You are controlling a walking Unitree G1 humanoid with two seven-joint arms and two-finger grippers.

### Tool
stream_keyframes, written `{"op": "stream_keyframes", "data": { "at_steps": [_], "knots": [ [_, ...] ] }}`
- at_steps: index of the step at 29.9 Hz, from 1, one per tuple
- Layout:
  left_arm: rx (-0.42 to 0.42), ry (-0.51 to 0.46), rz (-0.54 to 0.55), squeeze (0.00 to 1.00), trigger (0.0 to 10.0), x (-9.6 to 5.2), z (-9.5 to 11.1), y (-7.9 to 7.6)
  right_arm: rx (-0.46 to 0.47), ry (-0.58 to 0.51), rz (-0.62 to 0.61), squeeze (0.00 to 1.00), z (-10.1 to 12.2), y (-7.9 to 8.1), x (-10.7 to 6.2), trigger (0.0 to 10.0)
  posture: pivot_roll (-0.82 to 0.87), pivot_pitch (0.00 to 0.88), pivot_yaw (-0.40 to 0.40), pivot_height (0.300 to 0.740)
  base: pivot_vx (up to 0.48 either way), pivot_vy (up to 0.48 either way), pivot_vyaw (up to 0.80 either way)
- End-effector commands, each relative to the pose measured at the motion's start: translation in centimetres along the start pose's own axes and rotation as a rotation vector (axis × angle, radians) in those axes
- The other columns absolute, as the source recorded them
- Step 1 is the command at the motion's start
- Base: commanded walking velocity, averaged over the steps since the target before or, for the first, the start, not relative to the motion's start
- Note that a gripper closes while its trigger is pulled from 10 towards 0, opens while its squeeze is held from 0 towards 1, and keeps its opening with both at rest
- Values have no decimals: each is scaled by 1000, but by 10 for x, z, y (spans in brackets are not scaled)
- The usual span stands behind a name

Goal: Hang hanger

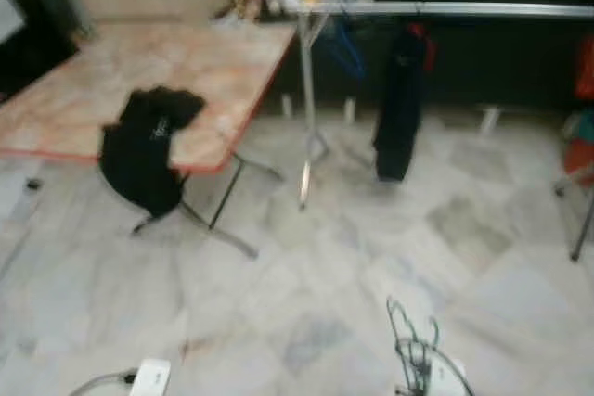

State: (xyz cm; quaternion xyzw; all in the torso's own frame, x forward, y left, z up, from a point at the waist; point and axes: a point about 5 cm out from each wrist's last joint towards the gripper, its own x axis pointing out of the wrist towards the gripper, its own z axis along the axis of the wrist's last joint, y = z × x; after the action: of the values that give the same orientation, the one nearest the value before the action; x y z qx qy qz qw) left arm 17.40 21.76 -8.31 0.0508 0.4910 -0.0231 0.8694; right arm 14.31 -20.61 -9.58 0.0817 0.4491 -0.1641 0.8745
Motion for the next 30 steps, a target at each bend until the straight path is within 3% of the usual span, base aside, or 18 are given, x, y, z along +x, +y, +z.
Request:
{"op": "stream_keyframes", "data": {
  "at_steps": [1, 17, 20, 26, 30],
  "knots": [
    [-3, 27, 34, 0, 10000, -3, -7, 12, 29, -12, 38, 0, 3, 18, 1, 10000, -15, 0, 68, 740, 480, 0, 0],
    [-7, 27, 29, 0, 10000, -3, -8, 12, 43, -34, 38, 0, 3, 18, 0, 10000, -13, 0, 69, 740, 480, 0, 0],
    [-7, 26, 27, 0, 10000, -3, -8, 12, 86, -50, 35, 0, 3, 18, -1, 10000, -10, 0, 67, 740, 480, 0, 0],
    [-6, 28, 23, 0, 10000, -3, -9, 11, 90, -55, 33, 0, 2, 18, -1, 10000, -13, 0, 69, 740, 480, 0, -750],
    [-1, 30, 19, 0, 10000, -3, -9, 11, 92, -57, 26, 0, 2, 17, -1, 10000, -13, 0, 69, 740, 480, 0, -125]
  ]
}}
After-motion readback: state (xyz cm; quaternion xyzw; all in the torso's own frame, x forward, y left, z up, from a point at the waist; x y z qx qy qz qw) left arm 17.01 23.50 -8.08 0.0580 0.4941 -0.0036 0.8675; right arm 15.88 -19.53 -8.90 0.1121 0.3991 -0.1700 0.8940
